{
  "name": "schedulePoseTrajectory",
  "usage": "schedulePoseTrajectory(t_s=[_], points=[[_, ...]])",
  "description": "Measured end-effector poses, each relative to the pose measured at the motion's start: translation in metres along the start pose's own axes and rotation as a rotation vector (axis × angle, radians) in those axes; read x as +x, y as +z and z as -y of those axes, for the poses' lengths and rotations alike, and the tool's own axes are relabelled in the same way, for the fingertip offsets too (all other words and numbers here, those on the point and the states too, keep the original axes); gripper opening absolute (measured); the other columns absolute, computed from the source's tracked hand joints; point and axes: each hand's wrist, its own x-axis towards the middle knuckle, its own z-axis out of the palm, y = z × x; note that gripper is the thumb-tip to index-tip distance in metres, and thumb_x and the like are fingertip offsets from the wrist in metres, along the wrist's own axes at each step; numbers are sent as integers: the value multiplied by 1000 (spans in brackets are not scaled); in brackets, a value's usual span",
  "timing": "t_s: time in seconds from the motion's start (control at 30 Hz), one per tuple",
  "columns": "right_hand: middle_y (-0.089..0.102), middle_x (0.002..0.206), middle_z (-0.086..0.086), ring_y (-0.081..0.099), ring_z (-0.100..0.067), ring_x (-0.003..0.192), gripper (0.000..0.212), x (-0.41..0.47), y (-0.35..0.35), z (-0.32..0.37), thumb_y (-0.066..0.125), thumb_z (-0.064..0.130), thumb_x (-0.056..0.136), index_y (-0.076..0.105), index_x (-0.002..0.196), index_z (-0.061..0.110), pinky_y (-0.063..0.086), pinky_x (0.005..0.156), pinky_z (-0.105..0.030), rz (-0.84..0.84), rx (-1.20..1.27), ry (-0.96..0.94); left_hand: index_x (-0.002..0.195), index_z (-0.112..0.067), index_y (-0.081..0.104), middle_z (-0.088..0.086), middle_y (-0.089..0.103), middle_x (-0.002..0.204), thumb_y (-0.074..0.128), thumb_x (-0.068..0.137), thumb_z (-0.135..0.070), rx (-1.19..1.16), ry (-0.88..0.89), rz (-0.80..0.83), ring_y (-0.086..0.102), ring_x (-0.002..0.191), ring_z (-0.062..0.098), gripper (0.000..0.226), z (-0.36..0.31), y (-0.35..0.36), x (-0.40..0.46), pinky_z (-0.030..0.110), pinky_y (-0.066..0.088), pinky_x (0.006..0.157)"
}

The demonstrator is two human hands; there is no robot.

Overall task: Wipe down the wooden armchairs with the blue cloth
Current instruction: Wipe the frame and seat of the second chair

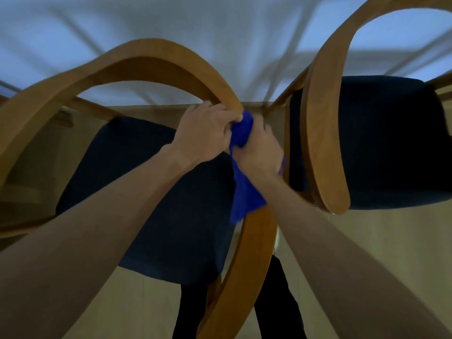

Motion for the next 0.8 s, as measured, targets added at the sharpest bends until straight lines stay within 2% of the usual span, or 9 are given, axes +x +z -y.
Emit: schedulePoseTrajectory(t_s=[0.1, 0.23, 0.37, 0.4, 0.47, 0.53, 0.6, 0.7, 0.8], points=[[57, 118, -3, 61, -20, 96, 56, 7, 3, 2, 67, 33, 85, 40, 132, 18, 53, 72, -35, -5, -14, -68, 115, -28, 64, -3, 64, 97, 45, 91, -19, 9, -20, 6, 47, 81, 16, 32, 0, -3, 7, 44, 46, 82], [48, 128, -8, 54, -22, 106, 78, -58, 1, -32, 67, 44, 83, 26, 144, 18, 47, 78, -32, -40, -9, 50, 121, -30, 64, -7, 55, 91, 45, 96, -21, -2, -14, 24, 47, 80, 13, 32, 2, -3, 4, 39, 47, 80], [41, 136, -10, 51, -25, 114, 88, -75, 3, -38, 68, 48, 81, 18, 148, 19, 46, 86, -35, 9, 9, 117, 128, -23, 59, 8, 50, 111, 50, 88, -27, 98, 105, -46, 45, 100, 23, 41, 22, -37, 22, 30, 36, 87], [41, 137, -10, 51, -25, 115, 87, -72, 3, -37, 69, 47, 82, 18, 147, 19, 46, 87, -35, 3, 7, 120, 133, -24, 53, 11, 48, 122, 52, 86, -33, 133, 72, -67, 44, 111, 28, 48, 35, -51, 30, 33, 34, 93], [42, 137, -10, 51, -25, 116, 87, -71, 2, -36, 68, 47, 82, 18, 147, 20, 45, 87, -34, -10, 10, 118, 143, -29, 40, 10, 40, 142, 58, 85, -46, 154, -16, 27, 37, 128, 32, 63, 62, -77, 43, 42, 31, 104], [43, 134, -9, 51, -24, 115, 86, -73, 1, -34, 69, 47, 83, 18, 147, 20, 45, 86, -33, 1, 30, 120, 143, -31, 41, 5, 44, 143, 64, 85, -47, 157, -64, 133, 39, 130, 27, 64, 76, -89, 47, 45, 31, 107], [45, 133, -9, 52, -23, 114, 84, -71, -2, -30, 70, 45, 83, 21, 146, 19, 45, 85, -33, 5, 19, 122, 138, -30, 48, 2, 52, 136, 65, 85, -46, 127, -71, 114, 45, 124, 24, 57, 76, -89, 49, 43, 34, 105], [49, 129, -8, 53, -23, 113, 72, -29, -6, -10, 70, 36, 85, 30, 142, 17, 50, 88, -35, 11, -42, 24, 136, -28, 52, 3, 56, 134, 64, 86, -47, 161, -42, 84, 48, 122, 24, 55, 73, -86, 52, 45, 36, 106], [51, 125, -9, 55, -25, 108, 62, 44, -2, 47, 72, 23, 85, 38, 136, 15, 50, 85, -35, -5, -14, -213, 133, -25, 56, 3, 60, 129, 65, 86, -44, 137, -23, 49, 51, 120, 25, 52, 80, -83, 53, 46, 34, 107]])
